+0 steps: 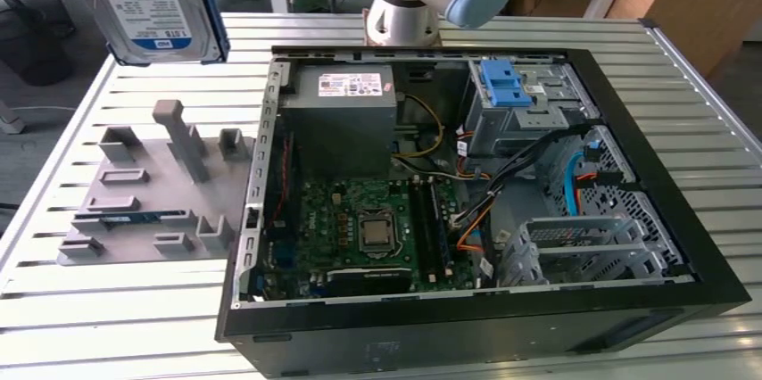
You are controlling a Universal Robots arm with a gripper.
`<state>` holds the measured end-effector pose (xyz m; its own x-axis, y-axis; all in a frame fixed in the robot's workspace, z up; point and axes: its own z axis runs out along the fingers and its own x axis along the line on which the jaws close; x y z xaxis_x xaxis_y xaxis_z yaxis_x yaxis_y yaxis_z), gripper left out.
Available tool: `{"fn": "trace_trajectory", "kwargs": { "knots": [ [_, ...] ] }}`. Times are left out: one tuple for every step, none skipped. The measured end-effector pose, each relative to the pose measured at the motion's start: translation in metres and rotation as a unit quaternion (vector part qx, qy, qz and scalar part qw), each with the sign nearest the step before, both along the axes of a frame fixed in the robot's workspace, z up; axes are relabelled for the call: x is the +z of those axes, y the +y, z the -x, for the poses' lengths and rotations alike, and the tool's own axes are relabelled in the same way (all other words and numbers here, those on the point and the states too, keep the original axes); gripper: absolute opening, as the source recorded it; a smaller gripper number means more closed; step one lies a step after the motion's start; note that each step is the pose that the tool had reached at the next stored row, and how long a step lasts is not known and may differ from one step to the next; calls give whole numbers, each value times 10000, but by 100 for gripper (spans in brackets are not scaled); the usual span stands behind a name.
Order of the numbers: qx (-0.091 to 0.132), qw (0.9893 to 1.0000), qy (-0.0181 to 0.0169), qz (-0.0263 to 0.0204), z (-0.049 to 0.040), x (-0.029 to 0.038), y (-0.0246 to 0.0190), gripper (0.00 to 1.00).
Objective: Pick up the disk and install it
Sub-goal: 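Pick up the disk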
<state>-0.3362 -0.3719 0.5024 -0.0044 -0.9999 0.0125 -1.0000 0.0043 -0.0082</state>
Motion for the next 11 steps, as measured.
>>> {"fn": "trace_trajectory", "kwargs": {
  "knots": [
    [0, 10000, 0, 0, -10, 0, -1, 36],
    [0, 10000, 0, 0, -19, -1, -2, 36],
    [0, 10000, 0, 0, -28, -1, -3, 36],
    [0, 10000, 1, 0, -38, -1, -4, 36],
    [0, 10000, 1, 0, -48, -1, -6, 36],
    [0, 10000, 1, 0, -57, -1, -7, 36],
    [0, 10000, 2, 0, -66, -1, -8, 36],
    [0, 10000, 2, 0, -75, -1, -9, 36],
    [0, 10000, 2, 0, -85, -1, -10, 36],
    [0, 10000, 2, 0, -95, -1, -11, 36],
    [0, 10000, 2, 0, -106, -1, -12, 36]
  ]
}}
